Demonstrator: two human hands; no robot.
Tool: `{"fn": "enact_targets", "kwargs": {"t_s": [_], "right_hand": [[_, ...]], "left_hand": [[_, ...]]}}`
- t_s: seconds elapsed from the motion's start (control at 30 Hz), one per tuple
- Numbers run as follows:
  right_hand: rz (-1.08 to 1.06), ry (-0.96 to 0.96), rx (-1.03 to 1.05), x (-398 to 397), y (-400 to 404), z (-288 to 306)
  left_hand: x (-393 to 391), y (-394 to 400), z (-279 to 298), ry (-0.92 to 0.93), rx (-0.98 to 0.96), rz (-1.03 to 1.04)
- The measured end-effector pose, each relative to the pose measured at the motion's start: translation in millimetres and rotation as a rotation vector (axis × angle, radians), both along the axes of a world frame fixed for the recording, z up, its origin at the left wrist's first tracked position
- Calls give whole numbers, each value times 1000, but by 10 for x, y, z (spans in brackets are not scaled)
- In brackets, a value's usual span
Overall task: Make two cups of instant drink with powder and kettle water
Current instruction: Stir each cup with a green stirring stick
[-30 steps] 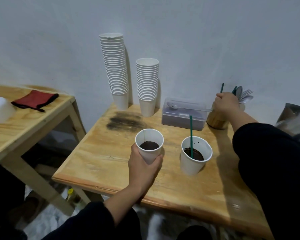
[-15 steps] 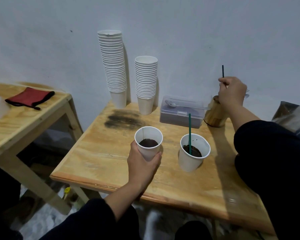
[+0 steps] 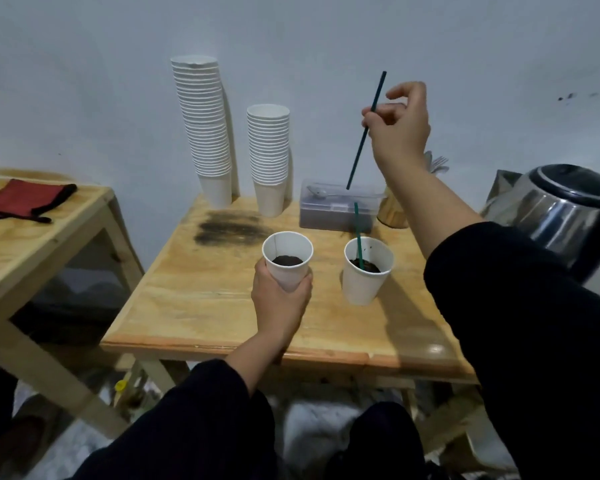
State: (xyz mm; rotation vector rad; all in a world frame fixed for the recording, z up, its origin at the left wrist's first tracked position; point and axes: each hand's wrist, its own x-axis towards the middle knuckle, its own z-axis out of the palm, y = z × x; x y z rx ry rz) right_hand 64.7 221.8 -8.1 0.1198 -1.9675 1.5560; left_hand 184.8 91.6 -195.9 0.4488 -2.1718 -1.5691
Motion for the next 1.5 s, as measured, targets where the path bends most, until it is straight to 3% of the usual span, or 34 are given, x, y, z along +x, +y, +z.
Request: {"fn": "enact_targets", "kwargs": {"t_s": [0.2,0.47,0.7,1.13,1.37,1.5], "right_hand": [[188,-118,-7,363,-349,-174],[200,-308,87,677,-565,-558],[134,-249,426,712,-606,-772],[266,-305,481,760,-702,-911],[252,-324,712,661,-651,-842],[269,-330,609,637,-707,-885]], "left_hand": [[-18,-32,-54,6,3,-16],[-48,-33,-112,5,9,-9],[-77,-41,-155,10,6,-12],[-121,-54,-199,-18,39,-28],[-108,-51,-172,-6,38,-22],[-100,-60,-168,-8,42,-31]]}}
